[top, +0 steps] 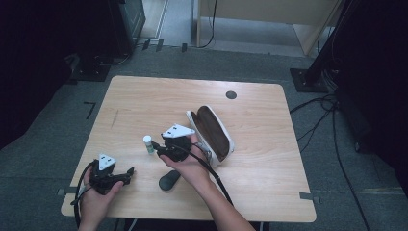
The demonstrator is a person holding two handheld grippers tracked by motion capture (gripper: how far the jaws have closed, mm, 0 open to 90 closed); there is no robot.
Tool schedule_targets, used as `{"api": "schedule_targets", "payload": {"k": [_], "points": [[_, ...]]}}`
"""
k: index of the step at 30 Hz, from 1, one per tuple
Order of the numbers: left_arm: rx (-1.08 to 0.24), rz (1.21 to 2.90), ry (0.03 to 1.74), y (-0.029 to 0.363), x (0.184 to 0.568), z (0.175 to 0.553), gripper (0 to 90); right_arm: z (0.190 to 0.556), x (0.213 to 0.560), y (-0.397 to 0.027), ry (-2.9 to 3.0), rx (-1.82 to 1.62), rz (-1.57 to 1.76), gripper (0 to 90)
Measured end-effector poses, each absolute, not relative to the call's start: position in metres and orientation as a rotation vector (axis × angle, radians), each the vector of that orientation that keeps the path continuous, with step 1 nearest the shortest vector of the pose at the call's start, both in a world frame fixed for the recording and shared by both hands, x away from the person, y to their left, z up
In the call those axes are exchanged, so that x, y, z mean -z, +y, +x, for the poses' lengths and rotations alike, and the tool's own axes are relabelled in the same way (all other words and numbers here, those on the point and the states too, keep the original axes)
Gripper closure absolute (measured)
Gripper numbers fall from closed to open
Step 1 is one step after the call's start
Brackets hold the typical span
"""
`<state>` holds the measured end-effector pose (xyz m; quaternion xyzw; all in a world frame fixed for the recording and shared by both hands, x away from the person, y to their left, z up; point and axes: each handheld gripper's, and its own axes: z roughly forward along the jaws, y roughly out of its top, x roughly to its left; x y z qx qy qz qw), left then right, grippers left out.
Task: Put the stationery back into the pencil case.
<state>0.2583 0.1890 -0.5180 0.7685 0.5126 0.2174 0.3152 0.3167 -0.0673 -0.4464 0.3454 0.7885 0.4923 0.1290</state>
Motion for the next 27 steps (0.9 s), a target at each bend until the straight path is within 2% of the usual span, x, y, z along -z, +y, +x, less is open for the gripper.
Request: {"api": "schedule_targets", "payload": {"k": [18,24,27], "points": [[-0.571,2.027,1.348,0.189,0.518,0.258,13.5,0.332,0.465,-0.038,2.337,-1.411,0.981,50.4],[-0.571,2.027,1.347,0.189,0.518,0.258,13.5,0.334,0.467,-0.028,2.353,-1.381,0.918,55.3],[-0.571,2.028,1.347,0.189,0.518,0.258,13.5,0.333,0.467,-0.028,2.355,-1.339,0.900,64.7]]}}
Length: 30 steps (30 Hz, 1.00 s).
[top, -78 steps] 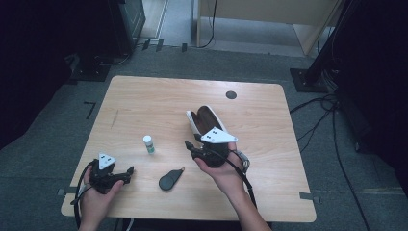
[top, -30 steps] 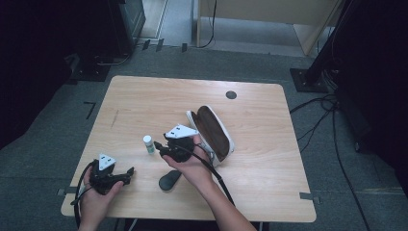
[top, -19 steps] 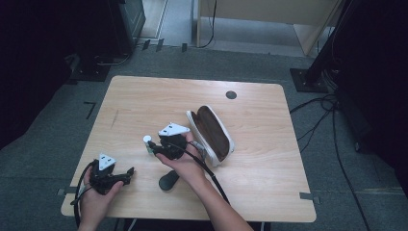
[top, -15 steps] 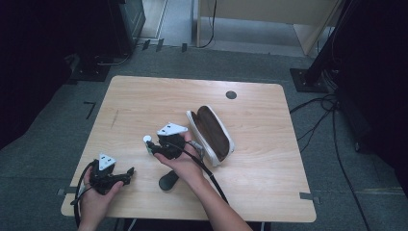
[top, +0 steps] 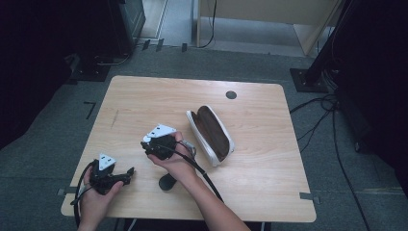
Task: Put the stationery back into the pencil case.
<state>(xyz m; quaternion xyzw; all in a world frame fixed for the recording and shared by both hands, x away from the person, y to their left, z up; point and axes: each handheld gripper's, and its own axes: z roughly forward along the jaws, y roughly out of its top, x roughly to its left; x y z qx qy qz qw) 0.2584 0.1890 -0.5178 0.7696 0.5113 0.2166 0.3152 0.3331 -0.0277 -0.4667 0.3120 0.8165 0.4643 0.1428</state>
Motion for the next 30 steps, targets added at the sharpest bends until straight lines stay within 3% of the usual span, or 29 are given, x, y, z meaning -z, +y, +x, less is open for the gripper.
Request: {"api": "schedule_targets", "payload": {"k": [13,30], "points": [[-0.572,2.027,1.347,0.189,0.518,0.258,13.5,0.318,0.445,-0.053,2.348,-1.353,0.910,65.4],[-0.571,2.028,1.347,0.189,0.518,0.258,13.5,0.299,0.395,-0.132,2.230,-1.371,0.981,65.4]]}}
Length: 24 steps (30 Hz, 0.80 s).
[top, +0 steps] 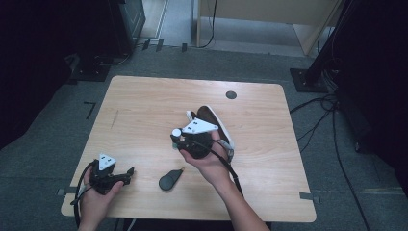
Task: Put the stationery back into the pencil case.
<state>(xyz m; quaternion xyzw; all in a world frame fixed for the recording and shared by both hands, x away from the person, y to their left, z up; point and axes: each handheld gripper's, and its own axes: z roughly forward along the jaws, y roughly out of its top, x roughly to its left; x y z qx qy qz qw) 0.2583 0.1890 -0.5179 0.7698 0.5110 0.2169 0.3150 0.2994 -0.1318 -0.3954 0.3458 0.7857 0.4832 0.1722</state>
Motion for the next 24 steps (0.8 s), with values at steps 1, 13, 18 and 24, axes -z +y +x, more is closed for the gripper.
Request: {"api": "schedule_targets", "payload": {"k": [1,13,18,24], "points": [[-0.572,2.028,1.346,0.189,0.518,0.258,13.5,0.299,0.393,-0.137,2.219,-1.368,0.984,65.4],[-0.572,2.028,1.346,0.189,0.518,0.258,13.5,0.295,0.373,-0.195,2.121,-1.353,1.065,65.4],[-0.574,2.029,1.345,0.189,0.518,0.258,13.5,0.294,0.371,-0.211,2.093,-1.378,1.097,65.4],[-0.572,2.030,1.346,0.189,0.518,0.258,13.5,0.291,0.365,-0.224,2.064,-1.468,1.127,65.4]]}}
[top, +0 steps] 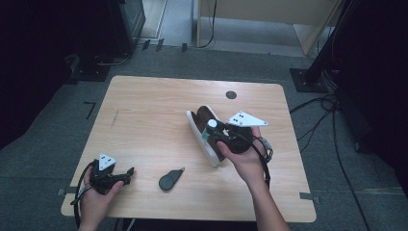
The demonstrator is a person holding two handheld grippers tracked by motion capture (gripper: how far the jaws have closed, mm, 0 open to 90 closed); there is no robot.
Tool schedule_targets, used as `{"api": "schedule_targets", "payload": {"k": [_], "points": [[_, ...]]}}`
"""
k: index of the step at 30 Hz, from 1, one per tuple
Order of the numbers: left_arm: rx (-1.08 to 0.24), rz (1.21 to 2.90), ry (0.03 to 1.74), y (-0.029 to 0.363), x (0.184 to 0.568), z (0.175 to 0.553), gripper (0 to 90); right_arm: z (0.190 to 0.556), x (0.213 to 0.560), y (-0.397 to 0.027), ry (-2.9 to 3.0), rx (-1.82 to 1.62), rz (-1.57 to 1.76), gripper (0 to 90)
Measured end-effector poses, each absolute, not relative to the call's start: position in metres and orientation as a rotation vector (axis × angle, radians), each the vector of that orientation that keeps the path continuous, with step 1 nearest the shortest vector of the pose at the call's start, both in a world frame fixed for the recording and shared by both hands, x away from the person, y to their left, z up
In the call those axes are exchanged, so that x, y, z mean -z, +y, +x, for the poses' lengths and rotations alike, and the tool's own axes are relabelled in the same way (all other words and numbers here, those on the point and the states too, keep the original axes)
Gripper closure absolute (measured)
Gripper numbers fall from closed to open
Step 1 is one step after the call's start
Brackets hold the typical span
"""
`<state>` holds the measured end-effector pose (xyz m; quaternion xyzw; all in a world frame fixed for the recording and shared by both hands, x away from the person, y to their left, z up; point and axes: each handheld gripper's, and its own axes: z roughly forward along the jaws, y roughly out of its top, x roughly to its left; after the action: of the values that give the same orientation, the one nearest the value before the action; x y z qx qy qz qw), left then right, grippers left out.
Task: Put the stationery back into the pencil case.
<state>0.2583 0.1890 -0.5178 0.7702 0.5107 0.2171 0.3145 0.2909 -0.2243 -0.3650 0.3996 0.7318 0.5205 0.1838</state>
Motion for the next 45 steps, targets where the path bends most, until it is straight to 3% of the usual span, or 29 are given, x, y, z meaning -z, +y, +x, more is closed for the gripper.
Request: {"api": "schedule_targets", "payload": {"k": [8,45], "points": [[-0.573,2.028,1.346,0.189,0.518,0.258,13.5,0.290,0.363,-0.238,2.027,-1.386,1.140,65.4],[-0.573,2.029,1.346,0.189,0.518,0.258,13.5,0.316,0.440,-0.226,2.265,-1.180,1.290,65.3]]}}
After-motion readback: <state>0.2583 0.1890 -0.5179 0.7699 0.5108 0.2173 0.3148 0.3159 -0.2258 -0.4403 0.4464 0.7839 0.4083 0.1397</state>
